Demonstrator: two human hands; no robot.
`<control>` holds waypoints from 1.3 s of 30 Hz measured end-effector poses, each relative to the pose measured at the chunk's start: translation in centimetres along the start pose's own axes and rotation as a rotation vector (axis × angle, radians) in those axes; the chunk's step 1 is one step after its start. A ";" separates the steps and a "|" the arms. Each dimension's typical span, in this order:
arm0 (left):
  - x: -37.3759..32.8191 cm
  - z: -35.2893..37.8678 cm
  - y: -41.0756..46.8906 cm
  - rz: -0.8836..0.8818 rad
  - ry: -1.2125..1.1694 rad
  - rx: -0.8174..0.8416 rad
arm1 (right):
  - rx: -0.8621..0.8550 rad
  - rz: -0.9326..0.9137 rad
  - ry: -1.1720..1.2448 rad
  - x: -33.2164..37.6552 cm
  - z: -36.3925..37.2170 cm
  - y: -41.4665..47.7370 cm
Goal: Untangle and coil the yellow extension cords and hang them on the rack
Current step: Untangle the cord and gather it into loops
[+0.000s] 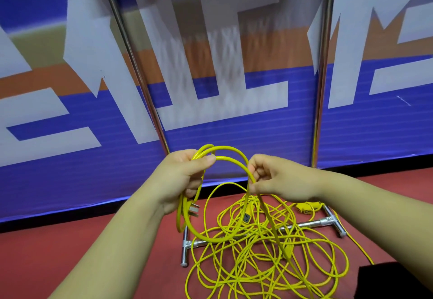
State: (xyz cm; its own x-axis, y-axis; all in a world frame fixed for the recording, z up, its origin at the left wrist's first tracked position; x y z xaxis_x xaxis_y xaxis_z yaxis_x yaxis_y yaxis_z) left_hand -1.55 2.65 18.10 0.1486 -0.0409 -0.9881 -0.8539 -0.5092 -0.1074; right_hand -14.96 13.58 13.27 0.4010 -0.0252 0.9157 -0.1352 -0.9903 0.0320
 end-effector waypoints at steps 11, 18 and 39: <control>0.9 -2.2 0.4 0.012 -0.299 -0.067 | -0.043 0.162 0.050 -2.4 -0.5 -0.4; 2.9 -1.1 0.7 -0.118 -0.533 0.069 | -0.447 0.165 0.091 -1.5 -4.4 -0.8; 0.9 5.3 -1.5 -0.184 -0.674 0.663 | -0.442 0.089 0.204 0.0 -3.1 0.2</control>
State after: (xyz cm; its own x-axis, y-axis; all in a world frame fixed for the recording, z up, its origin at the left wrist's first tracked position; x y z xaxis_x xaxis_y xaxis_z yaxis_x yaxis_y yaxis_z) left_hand -2.81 7.92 16.73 0.1673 0.5987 -0.7833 -0.9848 0.1398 -0.1034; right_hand -17.81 13.81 14.55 0.1908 -0.0356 0.9810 -0.5500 -0.8316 0.0768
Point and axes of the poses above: each hand's wrist, its own y-axis towards the middle knuckle, its own z-axis out of the palm, x = y × z, the point moved 9 cm from there along y, towards the middle knuckle, and after that the axes turned 2 degrees about x, right-handed, at the moved point
